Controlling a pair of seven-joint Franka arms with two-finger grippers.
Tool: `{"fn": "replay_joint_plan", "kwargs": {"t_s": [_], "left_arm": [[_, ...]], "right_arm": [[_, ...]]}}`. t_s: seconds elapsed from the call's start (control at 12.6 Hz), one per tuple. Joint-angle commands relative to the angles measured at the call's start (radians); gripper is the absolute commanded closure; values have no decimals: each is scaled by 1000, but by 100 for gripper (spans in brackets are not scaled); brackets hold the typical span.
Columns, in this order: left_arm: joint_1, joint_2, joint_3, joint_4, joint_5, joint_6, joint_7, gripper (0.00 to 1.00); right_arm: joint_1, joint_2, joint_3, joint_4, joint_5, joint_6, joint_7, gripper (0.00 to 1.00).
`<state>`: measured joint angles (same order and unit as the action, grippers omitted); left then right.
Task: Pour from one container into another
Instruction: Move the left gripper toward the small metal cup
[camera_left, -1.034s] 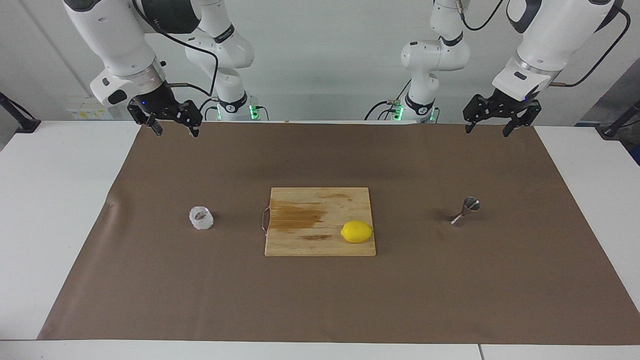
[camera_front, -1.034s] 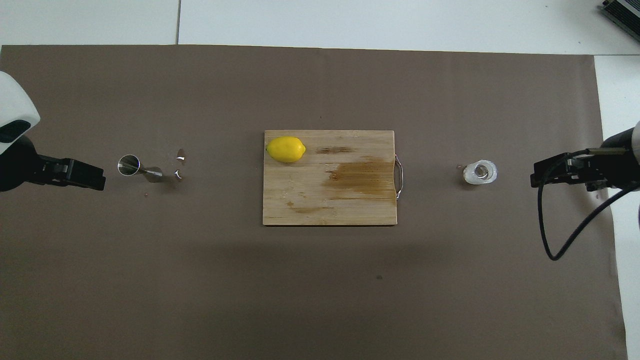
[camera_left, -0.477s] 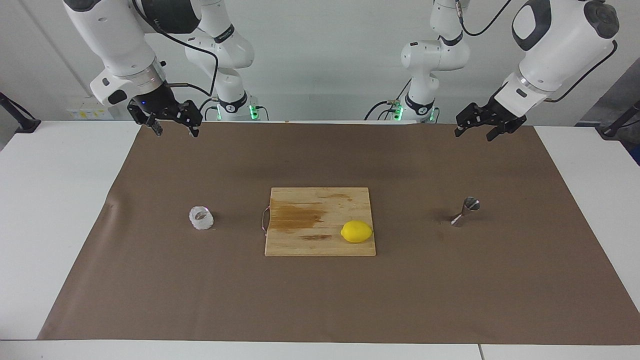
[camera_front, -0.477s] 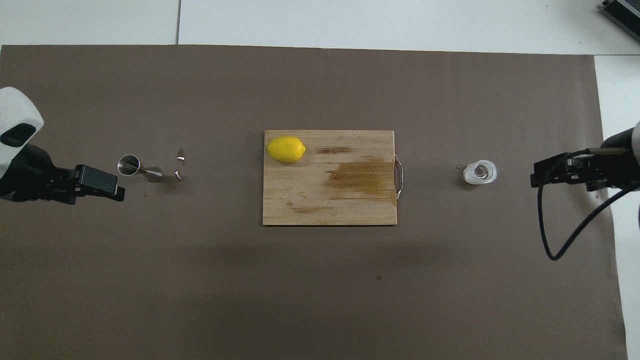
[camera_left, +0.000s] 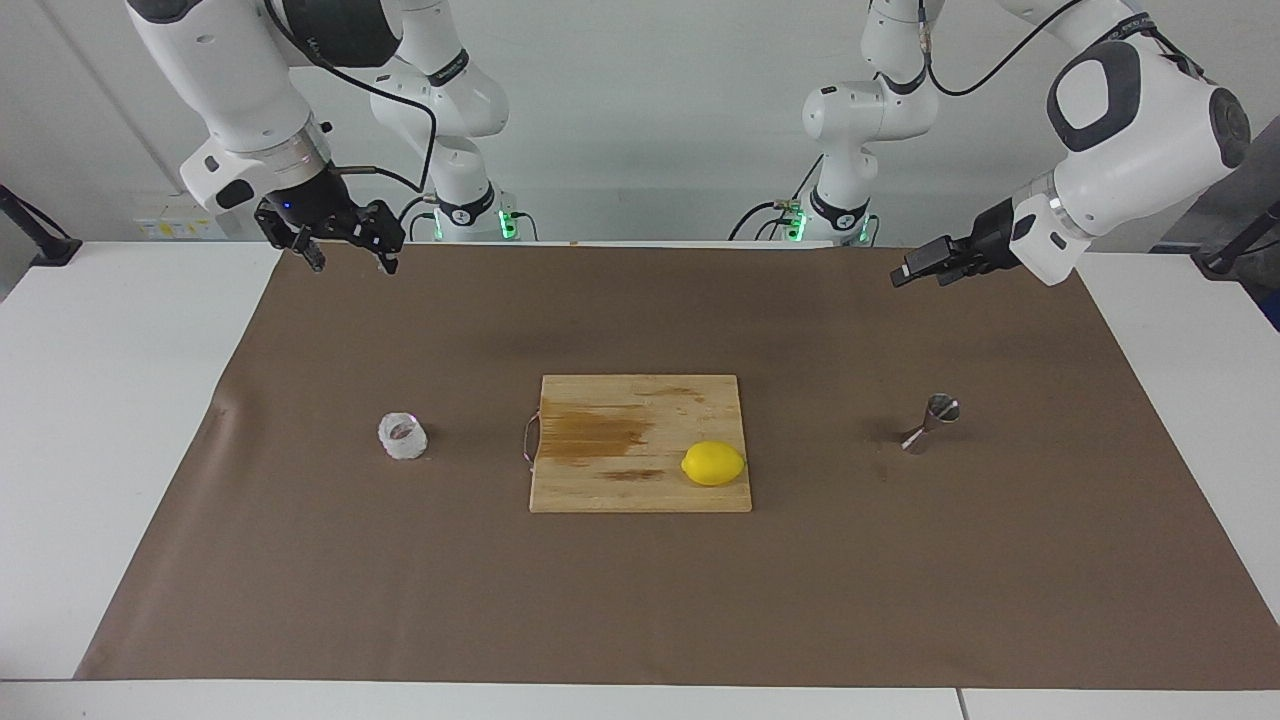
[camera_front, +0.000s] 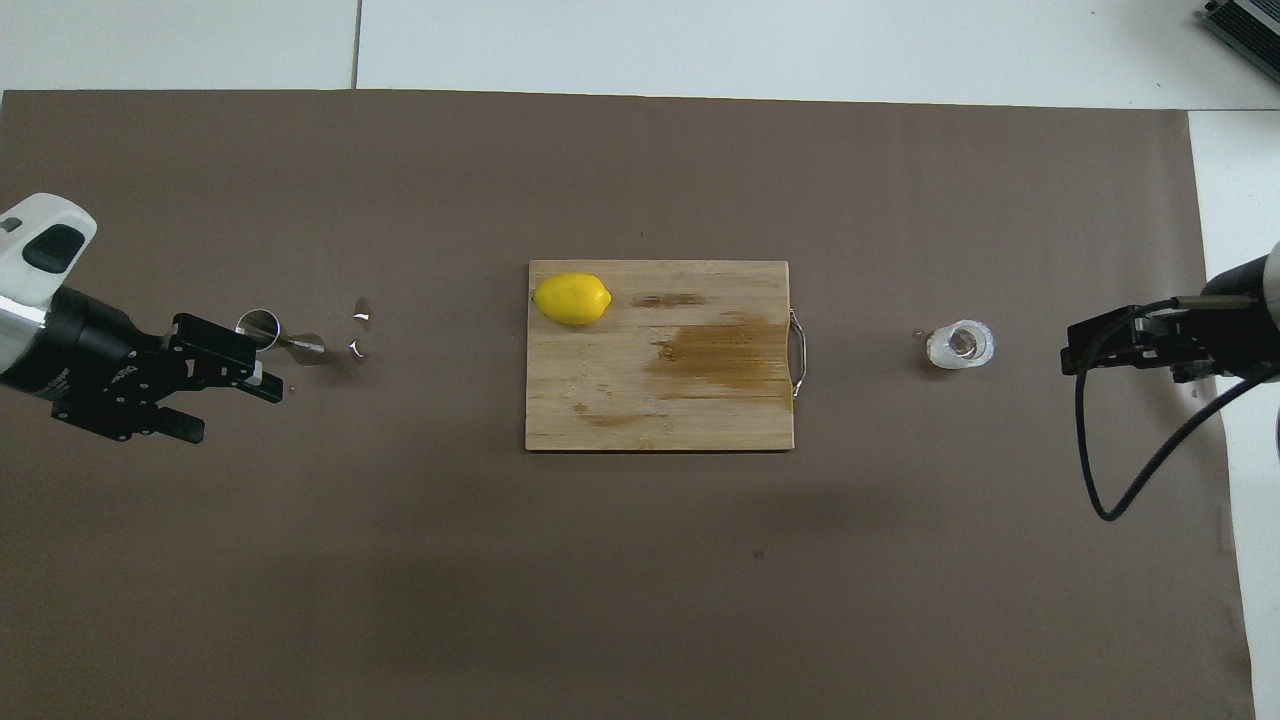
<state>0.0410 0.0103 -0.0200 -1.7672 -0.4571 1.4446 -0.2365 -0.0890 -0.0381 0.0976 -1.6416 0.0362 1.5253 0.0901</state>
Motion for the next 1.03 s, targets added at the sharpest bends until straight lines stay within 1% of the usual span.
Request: {"fn": "replay_joint_plan", "kwargs": {"t_s": [0.0, 0.24, 0.48, 0.72, 0.95], "left_arm": [[28, -7, -3, -76, -124, -15, -151, 0], [36, -9, -3, -136, -222, -23, -308, 0], [63, 8, -5, -153, -258, -45, -403, 0], [109, 68, -11, -114, -284, -75, -501, 0], [141, 157, -14, -25, -308, -84, -536, 0]], "right_arm": [[-9, -2, 4, -1, 27, -5, 7, 0], [-9, -2, 5, -1, 27, -5, 7, 0], [-9, -2, 4, -1, 27, -5, 7, 0], [-9, -2, 4, -1, 27, -5, 7, 0], [-9, -2, 4, -1, 27, -5, 7, 0]]}}
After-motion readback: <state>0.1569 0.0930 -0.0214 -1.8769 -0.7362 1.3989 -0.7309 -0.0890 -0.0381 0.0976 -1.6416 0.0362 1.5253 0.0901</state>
